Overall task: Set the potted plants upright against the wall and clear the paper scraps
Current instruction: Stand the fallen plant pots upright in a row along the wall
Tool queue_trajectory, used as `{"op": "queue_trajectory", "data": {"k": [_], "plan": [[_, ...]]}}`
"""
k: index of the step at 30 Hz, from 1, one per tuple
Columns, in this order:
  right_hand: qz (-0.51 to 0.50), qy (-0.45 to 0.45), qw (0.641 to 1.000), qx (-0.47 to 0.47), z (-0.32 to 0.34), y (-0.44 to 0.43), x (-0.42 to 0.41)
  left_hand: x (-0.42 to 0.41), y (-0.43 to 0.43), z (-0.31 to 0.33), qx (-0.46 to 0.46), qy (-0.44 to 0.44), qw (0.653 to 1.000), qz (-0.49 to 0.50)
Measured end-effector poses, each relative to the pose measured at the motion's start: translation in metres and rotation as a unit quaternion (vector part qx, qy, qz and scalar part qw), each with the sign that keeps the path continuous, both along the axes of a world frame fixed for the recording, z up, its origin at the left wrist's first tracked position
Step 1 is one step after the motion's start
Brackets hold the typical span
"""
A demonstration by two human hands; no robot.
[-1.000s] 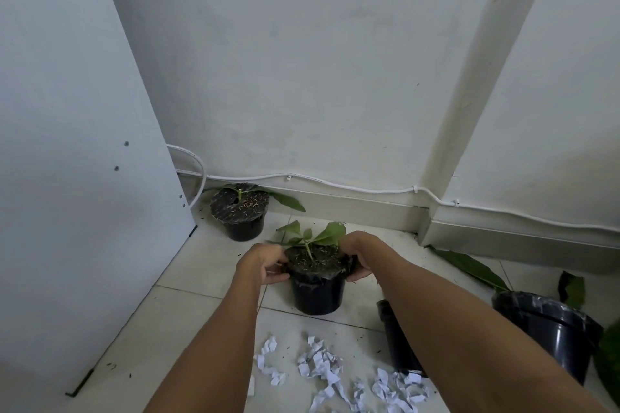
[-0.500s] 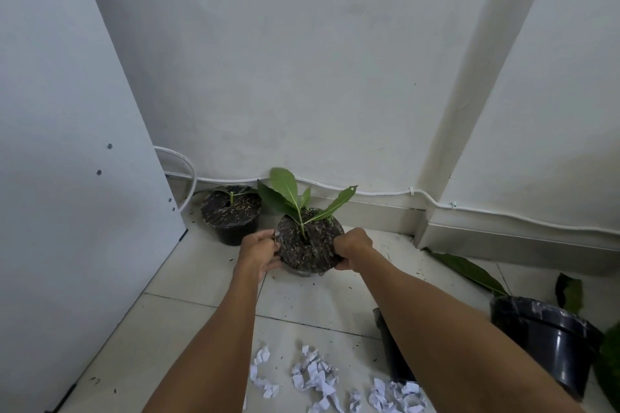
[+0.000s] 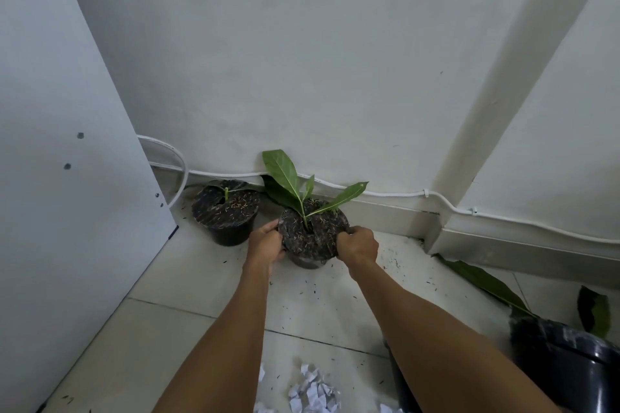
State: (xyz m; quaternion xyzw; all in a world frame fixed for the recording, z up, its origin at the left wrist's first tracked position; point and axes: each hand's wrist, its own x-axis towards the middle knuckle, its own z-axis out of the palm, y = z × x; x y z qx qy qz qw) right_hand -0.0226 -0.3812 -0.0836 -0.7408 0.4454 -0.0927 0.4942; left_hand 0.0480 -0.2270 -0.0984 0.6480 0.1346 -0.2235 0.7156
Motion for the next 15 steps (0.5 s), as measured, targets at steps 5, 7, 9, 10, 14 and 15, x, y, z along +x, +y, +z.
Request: {"op": "queue_trajectory", "data": {"k": [5, 7, 9, 10, 14, 15], "plan": [[-0.027, -0.027, 0.999, -0.008, -0.006, 0.001, 0.005, 0.007, -0.005, -0.005, 0.011, 0.008, 1.000, 0.010], [-0.039, -0.027, 0.999, -0.007, -0.006, 0.002, 0.007, 0.010, -0.006, -0.005, 0.012, 0.004, 1.000, 0.021], [-0.050, -0.023, 0.998, -0.006, -0.006, 0.003, 0.009, 0.012, -0.008, -0.007, 0.005, 0.000, 0.999, 0.037], [-0.053, -0.021, 0.998, -0.006, -0.005, 0.003, 0.009, 0.013, -0.009, -0.008, 0.004, -0.001, 0.999, 0.042], [-0.033, -0.007, 0.999, 0.006, 0.000, 0.000, 0.008, 0.007, -0.010, -0.007, 0.016, 0.003, 0.999, 0.037], [-0.019, 0.004, 1.000, 0.009, 0.003, -0.001, 0.006, 0.005, -0.009, -0.005, 0.015, 0.009, 0.999, 0.034]]}}
